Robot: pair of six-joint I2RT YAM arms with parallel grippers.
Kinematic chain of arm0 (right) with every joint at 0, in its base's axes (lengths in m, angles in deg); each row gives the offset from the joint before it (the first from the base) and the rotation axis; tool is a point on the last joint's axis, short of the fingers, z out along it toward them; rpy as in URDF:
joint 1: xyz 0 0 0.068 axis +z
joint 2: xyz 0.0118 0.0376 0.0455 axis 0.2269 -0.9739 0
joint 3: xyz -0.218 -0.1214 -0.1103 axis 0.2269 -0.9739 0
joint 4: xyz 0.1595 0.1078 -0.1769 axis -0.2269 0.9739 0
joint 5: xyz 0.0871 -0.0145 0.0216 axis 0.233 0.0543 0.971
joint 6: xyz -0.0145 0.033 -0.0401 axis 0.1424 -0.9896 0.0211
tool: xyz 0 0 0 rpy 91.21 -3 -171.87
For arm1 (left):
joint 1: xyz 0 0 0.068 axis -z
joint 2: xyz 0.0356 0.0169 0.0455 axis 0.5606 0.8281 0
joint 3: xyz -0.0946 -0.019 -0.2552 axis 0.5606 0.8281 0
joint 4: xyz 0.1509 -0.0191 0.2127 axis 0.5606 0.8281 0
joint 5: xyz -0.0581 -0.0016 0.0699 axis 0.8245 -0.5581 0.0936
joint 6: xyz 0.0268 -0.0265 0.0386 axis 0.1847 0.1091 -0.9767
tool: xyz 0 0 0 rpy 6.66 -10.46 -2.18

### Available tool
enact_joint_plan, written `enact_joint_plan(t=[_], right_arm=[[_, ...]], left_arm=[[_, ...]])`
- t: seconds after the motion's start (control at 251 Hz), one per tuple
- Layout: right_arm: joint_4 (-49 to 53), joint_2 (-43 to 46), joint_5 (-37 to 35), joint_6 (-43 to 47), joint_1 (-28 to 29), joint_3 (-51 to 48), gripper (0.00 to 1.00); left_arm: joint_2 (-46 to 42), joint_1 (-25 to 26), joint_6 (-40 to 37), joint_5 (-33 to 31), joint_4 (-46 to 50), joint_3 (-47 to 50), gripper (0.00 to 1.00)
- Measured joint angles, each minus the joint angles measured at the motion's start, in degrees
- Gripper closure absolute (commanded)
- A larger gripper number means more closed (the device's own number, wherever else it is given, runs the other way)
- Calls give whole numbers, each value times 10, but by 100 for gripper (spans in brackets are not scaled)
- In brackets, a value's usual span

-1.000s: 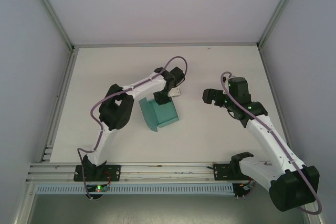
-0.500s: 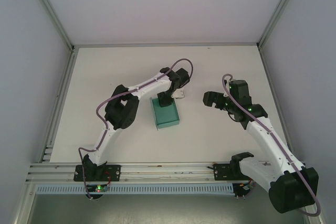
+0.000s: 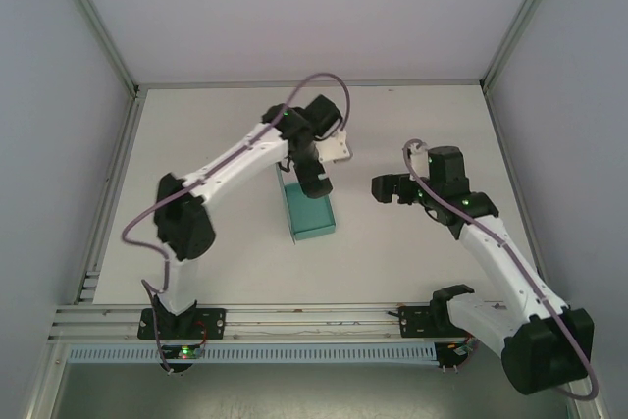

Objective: Assemble paper box

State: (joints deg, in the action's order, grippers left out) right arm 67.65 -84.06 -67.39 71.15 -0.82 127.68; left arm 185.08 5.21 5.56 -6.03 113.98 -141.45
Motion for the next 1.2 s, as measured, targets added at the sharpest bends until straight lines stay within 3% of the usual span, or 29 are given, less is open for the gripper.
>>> enact_joint_plan(t=[0.16, 0.319, 0.459, 0.607, 0.786, 0.934, 0.986, 1.053, 1.201], right_arm=[[-4, -138, 29, 116, 55, 104, 4], [46, -319, 36, 285, 142, 250, 8], [136, -464, 35, 425, 178, 395, 11], [216, -588, 38, 525, 183, 526, 21], [284, -696, 62, 550, 184, 648, 29], [308, -727, 73, 550, 191, 669, 32], [311, -731, 74, 547, 197, 669, 42], [306, -734, 72, 532, 203, 669, 70], [235, -727, 63, 465, 210, 637, 78]], left_arm=[[-151, -51, 118, 7, -106, 78, 0], [-283, -156, 271, -18, -190, 253, 0], [-370, -245, 378, -48, -203, 435, 0], [-457, -270, 444, -72, -187, 543, 0], [-525, -271, 485, -89, -186, 578, 0], [-525, -271, 496, -103, -186, 583, 0], [-525, -271, 497, -104, -186, 584, 0], [-525, -271, 499, -103, -186, 584, 0], [-520, -271, 501, -101, -186, 584, 0]])
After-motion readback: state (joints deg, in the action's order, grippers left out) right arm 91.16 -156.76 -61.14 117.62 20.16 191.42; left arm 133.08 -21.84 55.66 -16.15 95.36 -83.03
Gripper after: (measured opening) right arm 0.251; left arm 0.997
